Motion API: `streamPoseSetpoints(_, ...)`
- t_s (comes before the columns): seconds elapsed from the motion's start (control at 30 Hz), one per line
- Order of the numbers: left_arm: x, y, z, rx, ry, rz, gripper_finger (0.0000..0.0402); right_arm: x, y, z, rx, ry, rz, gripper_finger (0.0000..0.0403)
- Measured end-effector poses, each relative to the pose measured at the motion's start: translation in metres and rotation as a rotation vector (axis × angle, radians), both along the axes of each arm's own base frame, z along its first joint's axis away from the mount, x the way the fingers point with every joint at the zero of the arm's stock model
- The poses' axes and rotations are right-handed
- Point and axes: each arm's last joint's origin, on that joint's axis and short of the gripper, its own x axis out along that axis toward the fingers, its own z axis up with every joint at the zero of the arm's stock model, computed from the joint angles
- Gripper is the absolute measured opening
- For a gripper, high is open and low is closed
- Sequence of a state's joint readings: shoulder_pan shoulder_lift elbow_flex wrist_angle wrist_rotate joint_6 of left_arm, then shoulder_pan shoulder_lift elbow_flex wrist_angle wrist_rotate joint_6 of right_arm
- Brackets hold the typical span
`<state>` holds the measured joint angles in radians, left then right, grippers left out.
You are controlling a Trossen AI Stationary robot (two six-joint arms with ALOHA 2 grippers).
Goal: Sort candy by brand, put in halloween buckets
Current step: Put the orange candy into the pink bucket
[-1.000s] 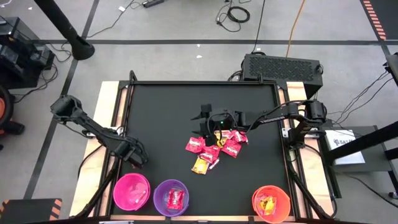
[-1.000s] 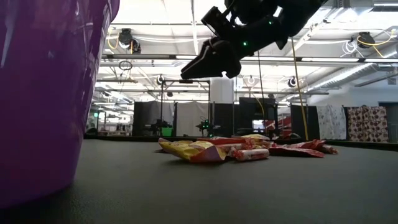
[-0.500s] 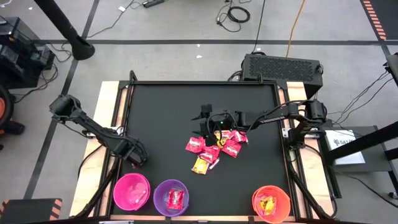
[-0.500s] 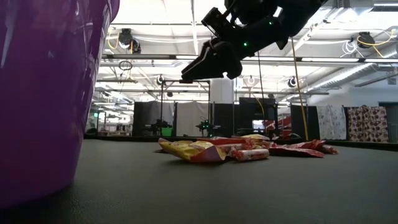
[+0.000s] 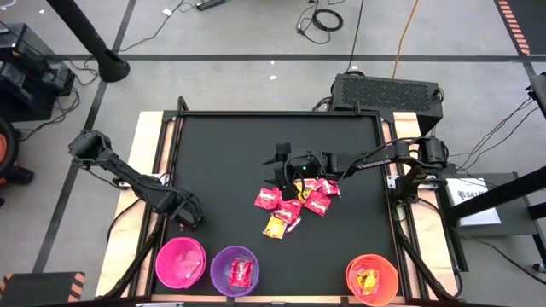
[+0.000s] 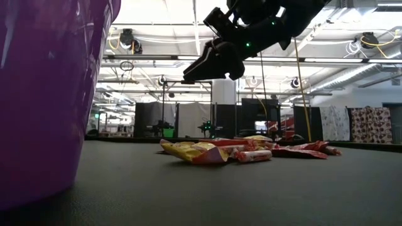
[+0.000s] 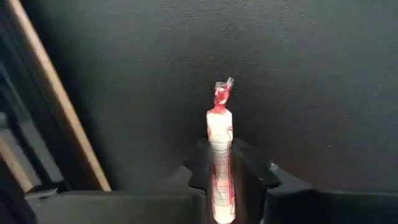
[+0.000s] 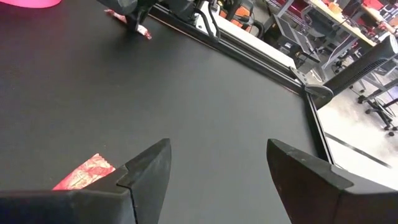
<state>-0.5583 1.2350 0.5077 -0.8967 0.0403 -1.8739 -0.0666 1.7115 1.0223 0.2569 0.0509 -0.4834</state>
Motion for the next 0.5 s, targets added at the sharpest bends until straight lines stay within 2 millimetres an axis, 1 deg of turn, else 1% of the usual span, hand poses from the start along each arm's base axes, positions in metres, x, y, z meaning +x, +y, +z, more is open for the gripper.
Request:
streamPoseSetpoints(0.13,0.001,-0.001,0.005,-0.009,0.019,-0.030,0.0044,0.000,0.000,0.000,0.000,0.000,0.000,0.0255)
streamPoseSetpoints(0.27,0.005,-0.004,0.010,-0.021,-0.002,-0.066,0.0045,0.000,0.000,0.000,-0.001,0.000,0.000,0.0255)
streamPoseSetpoints(0.5,0.019,-0.010,0.030,-0.016,-0.101,-0.203,0.0046,0.000,0.000,0.000,-0.001,0.000,0.000,0.0255)
